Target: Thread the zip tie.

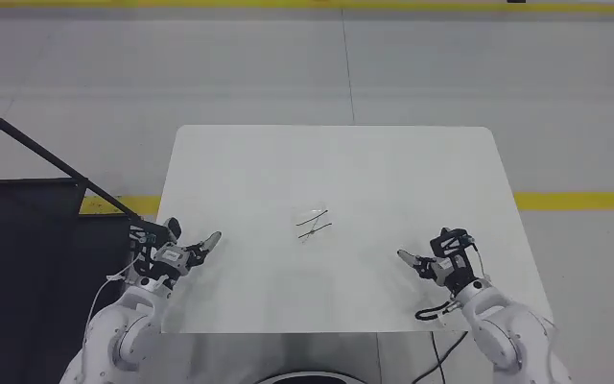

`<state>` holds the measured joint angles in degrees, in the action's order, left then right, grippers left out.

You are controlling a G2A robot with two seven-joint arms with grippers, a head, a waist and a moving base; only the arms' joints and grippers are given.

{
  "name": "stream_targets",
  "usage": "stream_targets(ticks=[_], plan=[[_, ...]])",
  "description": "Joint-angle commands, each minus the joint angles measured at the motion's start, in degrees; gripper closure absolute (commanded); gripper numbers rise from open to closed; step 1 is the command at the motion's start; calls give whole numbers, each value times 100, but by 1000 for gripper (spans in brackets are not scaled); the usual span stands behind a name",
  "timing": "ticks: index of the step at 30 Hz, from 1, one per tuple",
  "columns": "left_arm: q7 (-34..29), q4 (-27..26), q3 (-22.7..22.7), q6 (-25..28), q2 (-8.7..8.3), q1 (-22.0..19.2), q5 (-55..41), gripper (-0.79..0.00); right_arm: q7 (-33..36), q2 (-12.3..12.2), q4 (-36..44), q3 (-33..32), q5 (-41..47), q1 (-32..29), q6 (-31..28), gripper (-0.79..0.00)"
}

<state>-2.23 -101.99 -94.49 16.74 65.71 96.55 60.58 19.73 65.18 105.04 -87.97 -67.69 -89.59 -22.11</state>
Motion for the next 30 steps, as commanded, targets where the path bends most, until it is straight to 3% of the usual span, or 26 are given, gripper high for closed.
stream_targets(ticks=[1,6,12,25,30], plan=[[-113,38,-14,372,-7,-52,-360,-785,311,-4,-53,150,416,210,-479,-785],[-540,125,-121,930,-37,-189,-1067,-785,926,-11,-293,434,1335,716,-1172,-785],[-925,148,-245,1203,-76,-299,-1424,-785,1601,-13,-624,694,2729,1170,-1484,-785],[-909,121,-252,1226,-80,-288,-1346,-785,1654,-16,-649,689,2792,1196,-1467,-785],[-1102,105,-68,1399,-70,-378,-1896,-785,2035,16,-724,1140,2742,1529,-1098,-785]])
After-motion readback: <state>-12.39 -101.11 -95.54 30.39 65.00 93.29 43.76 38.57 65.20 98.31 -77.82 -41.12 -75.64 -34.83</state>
